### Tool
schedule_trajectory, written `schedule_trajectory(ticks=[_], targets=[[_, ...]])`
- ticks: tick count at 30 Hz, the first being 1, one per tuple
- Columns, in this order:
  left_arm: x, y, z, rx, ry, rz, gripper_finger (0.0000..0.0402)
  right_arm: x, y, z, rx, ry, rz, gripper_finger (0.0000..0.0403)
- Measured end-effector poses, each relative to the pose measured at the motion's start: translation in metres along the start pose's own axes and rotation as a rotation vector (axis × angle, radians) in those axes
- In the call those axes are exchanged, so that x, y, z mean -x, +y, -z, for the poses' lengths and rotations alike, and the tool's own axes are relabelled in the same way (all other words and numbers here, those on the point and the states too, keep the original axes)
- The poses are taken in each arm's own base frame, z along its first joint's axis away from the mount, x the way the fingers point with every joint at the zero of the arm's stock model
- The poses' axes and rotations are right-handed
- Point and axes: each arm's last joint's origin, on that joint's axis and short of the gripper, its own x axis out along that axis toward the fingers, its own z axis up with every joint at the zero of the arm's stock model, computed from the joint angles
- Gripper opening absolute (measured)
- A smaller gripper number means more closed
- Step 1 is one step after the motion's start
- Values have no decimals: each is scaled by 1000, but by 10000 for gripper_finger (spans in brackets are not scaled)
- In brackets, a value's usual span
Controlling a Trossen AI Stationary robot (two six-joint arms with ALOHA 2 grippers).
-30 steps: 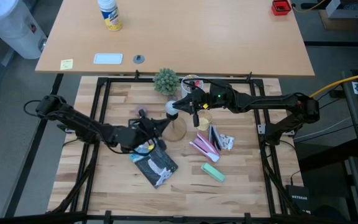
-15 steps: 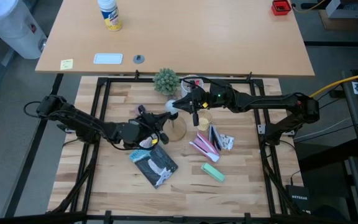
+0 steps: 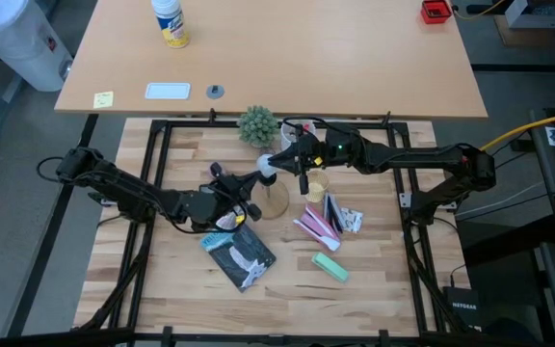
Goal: Screw lightbulb
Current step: Insert the lightbulb into the lamp
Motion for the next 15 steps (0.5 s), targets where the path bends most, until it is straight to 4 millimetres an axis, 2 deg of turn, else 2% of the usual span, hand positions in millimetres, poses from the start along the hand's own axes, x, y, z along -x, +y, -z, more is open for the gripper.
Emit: schedule_trajectory(ticks=[15], targets=[[-1,4,2,-76,13,-113,1,0,1,0,-80,0,-16,44]])
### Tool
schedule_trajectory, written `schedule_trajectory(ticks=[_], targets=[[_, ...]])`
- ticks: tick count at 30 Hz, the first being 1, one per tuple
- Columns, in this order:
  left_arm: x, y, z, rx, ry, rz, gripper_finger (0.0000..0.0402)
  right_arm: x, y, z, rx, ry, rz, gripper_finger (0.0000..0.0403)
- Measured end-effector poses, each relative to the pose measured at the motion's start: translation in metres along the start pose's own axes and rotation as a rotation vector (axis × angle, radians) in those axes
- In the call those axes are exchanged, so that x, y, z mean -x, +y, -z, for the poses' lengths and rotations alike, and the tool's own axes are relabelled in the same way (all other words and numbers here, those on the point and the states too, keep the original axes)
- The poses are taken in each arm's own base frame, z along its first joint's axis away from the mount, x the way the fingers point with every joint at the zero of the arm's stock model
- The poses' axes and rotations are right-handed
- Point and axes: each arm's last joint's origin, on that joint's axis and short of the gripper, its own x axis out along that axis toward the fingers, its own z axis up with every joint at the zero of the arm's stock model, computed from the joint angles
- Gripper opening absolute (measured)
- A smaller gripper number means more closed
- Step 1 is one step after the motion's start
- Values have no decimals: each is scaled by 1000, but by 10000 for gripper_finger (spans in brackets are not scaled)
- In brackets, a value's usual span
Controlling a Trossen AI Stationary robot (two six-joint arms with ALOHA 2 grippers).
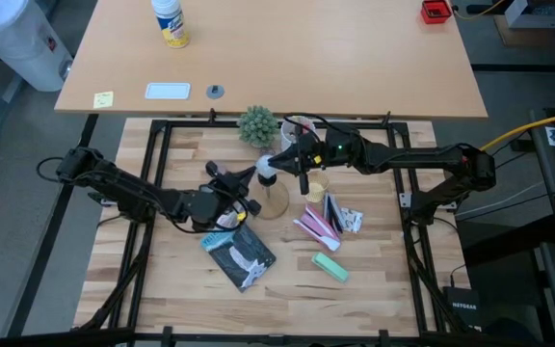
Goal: Screw lightbulb
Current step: Insert the lightbulb into the lamp
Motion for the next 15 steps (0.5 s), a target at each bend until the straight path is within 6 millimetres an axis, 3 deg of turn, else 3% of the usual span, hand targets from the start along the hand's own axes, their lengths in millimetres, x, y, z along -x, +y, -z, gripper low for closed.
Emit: schedule_trajectory(ticks=[9,15], targets=[[-4,4,-1,-23,1,-66,1,0,0,0,1,-2,3,44],[5,0,-10,3,-40,-34,1,0,0,-1,7,-20,4,44]])
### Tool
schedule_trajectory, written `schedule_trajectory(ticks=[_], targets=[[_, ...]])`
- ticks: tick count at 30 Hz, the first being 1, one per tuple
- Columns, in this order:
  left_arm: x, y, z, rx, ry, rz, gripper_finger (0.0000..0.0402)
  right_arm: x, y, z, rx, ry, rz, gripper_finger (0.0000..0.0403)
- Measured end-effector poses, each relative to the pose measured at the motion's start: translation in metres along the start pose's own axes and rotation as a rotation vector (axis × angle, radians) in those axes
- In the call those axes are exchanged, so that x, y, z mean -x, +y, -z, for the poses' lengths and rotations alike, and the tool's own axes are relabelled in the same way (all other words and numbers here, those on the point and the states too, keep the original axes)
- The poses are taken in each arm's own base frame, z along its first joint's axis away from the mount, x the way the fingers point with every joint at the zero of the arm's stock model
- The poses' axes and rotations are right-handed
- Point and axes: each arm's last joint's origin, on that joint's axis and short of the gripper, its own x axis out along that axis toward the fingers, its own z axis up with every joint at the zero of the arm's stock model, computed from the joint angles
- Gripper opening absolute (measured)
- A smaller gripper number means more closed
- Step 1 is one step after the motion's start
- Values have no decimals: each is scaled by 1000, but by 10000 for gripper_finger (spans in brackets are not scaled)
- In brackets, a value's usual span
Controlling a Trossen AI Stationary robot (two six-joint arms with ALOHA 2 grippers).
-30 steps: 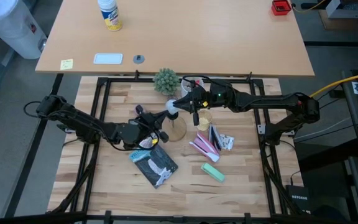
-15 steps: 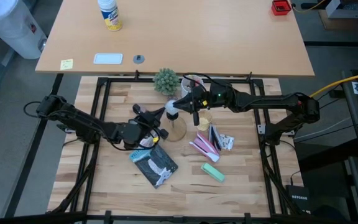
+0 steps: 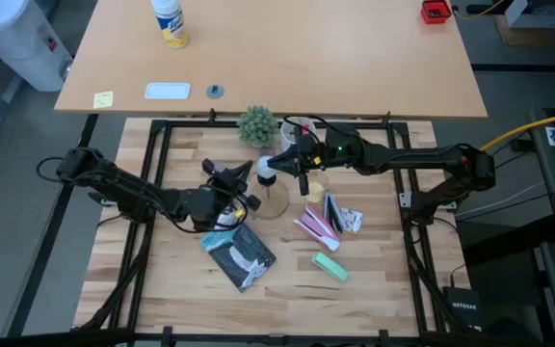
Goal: Screw lightbulb
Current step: Insert the lightbulb into the lamp
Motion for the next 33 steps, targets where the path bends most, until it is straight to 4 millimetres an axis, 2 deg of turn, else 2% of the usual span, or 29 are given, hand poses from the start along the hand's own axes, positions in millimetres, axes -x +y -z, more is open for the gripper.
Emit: schedule_trajectory(ticks=[6,12,18,33], targets=[[5,-2,-9,35,-48,60,1,0,0,-1,11,-14,4,44],[-6,0,-10,85,-76,156,1,0,0,-1,13,-17,4,44],[-14,2,-9,94,-79,164,1,0,0,-2,14,-18,4,44],[-14,1,-3,120,-32,173,1,0,0,-2,17,-26,4,44]])
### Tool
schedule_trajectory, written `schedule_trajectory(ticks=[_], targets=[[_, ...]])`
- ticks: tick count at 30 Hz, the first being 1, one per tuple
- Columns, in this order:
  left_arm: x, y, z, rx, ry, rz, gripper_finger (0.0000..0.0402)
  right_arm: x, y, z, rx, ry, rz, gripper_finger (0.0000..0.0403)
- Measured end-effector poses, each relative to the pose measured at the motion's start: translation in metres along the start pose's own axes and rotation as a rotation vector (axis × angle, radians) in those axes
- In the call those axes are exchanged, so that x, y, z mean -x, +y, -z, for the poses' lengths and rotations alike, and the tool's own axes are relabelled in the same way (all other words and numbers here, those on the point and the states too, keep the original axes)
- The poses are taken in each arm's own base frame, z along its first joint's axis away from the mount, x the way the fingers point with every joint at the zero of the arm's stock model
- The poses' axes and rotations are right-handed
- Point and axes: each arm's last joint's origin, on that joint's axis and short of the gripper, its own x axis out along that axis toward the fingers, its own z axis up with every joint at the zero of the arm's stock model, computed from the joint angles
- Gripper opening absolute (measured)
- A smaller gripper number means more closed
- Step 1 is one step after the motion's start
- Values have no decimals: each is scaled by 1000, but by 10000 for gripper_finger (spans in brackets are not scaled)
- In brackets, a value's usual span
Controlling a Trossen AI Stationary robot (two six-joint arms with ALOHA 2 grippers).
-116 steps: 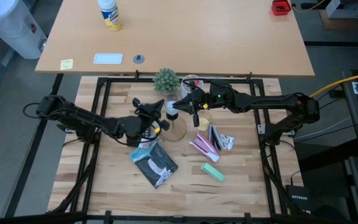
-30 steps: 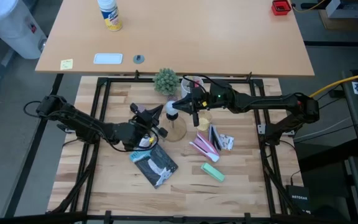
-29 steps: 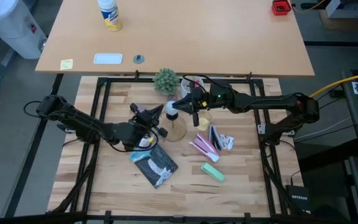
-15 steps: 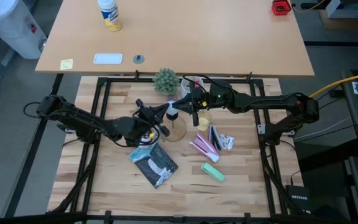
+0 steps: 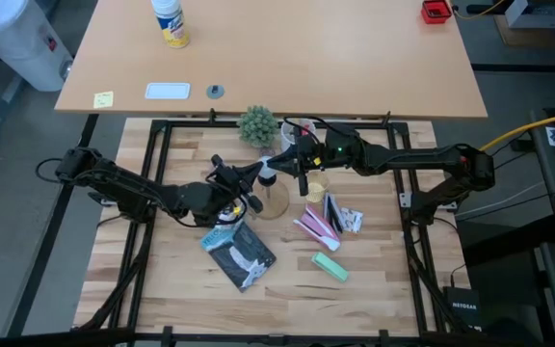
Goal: Screw lightbulb
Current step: Insert the lightbulb into the lamp
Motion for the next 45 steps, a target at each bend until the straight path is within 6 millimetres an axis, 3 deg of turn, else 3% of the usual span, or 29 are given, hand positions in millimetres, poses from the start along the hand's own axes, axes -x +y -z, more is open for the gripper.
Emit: schedule_trajectory(ticks=[14,22,45], targets=[[0,0,1,-6,3,0,1,5,0,-9,67,-42,78,44],[0,0,1,-7,3,0,1,6,-3,-2,100,34,164,44],[0,0,1,-8,4,0,1,6,-2,-5,107,4,153,44]])
